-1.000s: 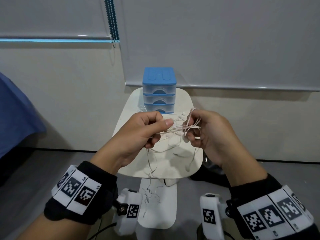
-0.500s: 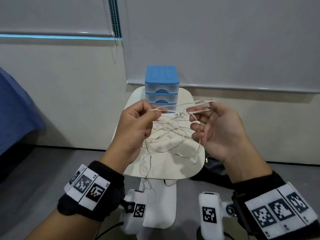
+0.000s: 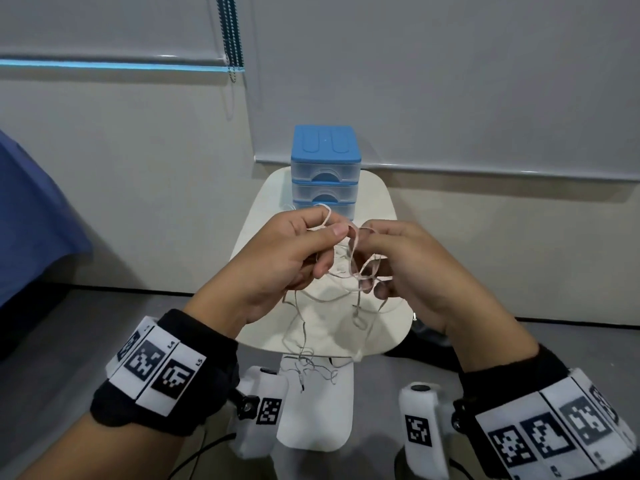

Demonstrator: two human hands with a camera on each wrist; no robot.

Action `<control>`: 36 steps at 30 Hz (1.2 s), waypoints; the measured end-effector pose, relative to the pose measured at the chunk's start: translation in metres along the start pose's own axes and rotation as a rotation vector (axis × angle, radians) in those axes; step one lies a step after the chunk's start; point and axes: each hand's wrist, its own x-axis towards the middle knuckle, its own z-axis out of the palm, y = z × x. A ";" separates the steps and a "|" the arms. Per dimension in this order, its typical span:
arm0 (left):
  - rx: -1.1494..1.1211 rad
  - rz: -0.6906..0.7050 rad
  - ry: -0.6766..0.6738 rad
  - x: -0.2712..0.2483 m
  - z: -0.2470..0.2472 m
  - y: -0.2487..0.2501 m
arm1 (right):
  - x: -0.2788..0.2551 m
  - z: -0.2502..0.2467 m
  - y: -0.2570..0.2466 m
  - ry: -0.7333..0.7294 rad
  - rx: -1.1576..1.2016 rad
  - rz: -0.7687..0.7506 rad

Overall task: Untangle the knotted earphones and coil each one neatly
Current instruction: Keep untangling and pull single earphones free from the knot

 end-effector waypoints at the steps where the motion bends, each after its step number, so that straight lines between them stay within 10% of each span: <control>1: -0.005 -0.005 -0.001 -0.001 -0.003 0.000 | 0.002 -0.002 0.001 0.054 0.038 0.006; 5: -0.043 -0.040 0.011 -0.003 -0.014 -0.005 | 0.005 -0.026 0.007 0.219 0.297 0.076; 13: 0.213 -0.234 -0.104 -0.008 -0.018 -0.023 | -0.002 -0.050 0.005 -0.129 0.757 -0.063; 21: 0.087 -0.240 -0.062 -0.008 -0.023 -0.027 | -0.015 -0.054 -0.001 -0.239 0.861 -0.227; 36: 0.249 -0.180 -0.194 -0.013 -0.030 -0.021 | -0.019 -0.063 -0.024 0.009 0.553 -0.403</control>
